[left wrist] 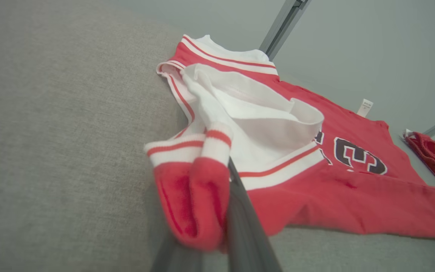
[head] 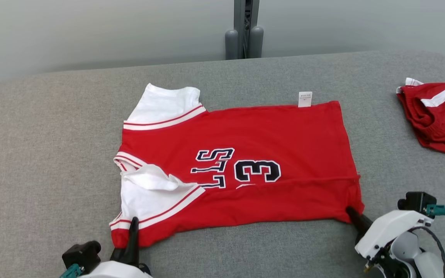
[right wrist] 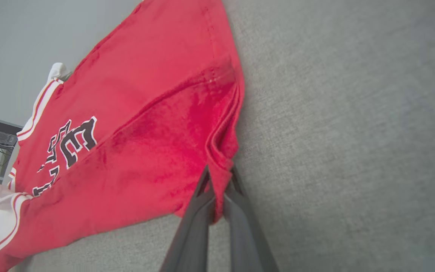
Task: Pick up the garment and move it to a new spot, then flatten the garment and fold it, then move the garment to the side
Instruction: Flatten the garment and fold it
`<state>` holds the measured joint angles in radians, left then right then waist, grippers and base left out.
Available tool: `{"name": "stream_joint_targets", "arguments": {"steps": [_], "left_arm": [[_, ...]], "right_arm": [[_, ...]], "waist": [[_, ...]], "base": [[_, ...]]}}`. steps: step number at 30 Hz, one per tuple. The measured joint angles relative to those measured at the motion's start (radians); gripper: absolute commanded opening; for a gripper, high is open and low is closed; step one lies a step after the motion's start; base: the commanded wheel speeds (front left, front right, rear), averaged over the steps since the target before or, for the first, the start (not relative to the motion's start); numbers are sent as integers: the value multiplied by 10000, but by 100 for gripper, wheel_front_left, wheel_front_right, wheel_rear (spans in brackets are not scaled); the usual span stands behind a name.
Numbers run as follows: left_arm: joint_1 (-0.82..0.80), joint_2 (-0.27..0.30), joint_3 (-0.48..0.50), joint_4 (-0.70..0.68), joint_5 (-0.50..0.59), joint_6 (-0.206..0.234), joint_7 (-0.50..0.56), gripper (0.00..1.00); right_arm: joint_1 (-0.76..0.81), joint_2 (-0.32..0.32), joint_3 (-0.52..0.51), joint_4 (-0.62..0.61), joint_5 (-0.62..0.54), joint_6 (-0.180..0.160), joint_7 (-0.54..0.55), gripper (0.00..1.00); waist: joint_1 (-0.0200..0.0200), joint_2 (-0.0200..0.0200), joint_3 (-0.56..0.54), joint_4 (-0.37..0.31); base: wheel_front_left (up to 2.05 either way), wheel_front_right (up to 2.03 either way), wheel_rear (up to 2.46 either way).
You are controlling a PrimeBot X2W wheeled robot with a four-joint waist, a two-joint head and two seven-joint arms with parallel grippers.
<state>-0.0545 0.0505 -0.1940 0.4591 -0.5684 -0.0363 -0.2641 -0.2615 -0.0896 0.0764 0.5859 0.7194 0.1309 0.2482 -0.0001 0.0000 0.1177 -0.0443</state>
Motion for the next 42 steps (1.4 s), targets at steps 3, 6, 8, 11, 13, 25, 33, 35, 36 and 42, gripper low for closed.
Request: {"name": "stream_joint_targets", "arguments": {"steps": [3, 6, 8, 11, 13, 25, 33, 35, 36, 42], "left_arm": [[345, 102, -56, -247, 54, 38, 0, 0], [732, 184, -58, -562, 52, 111, 17, 0], [932, 219, 15, -867, 35, 194, 42, 0], [1145, 286, 71, -1335, 21, 268, 81, 0], [1348, 362, -2, -1641, 35, 288, 203, 0], [2387, 805, -339, -2892, 161, 472, 882, 0], [2779, 859, -487, -3147, 142, 629, 1239, 0], [2778, 859, -514, -3179, 142, 658, 1290, 75], [2778, 853, -502, -3198, 142, 748, 1290, 100], [2784, 903, -453, -3179, 128, 989, 1557, 100]], "right_arm": [[446, 27, -90, -374, -96, 0, 196, 0], [829, 29, -387, -788, -313, 0, 330, 0], [1074, 52, -545, -1139, -399, 0, 454, 0], [1382, 105, -788, -1682, -489, 0, 729, 0], [1595, 128, -907, -2059, -568, 0, 1026, 0], [3096, 280, -1313, -4211, -828, -2, 3624, 0], [3589, 384, -2029, -4993, -1116, -2, 4169, 50], [3586, 391, -2115, -5089, -1175, -2, 4209, 100], [3585, 403, -2148, -5133, -1216, -2, 4217, 100], [3533, 414, -2405, -5260, -1511, -2, 4253, 100]], "waist": [[0, 0, -76, -3], [0, 0, -139, -1], [0, 0, -161, 7], [0, 0, -176, 33], [0, 0, -176, 52], [0, 0, -185, 148], [0, 0, -123, 163], [1, 0, -88, 173], [0, 0, -71, 177], [0, 0, 6, 213]], "base": [[0, 0, 0], [0, 0, 0], [0, 0, 0], [0, 0, 0], [0, 0, 0], [0, 0, 0], [0, 0, 0], [0, 0, 0], [0, 0, 0], [0, 0, 0]]}}
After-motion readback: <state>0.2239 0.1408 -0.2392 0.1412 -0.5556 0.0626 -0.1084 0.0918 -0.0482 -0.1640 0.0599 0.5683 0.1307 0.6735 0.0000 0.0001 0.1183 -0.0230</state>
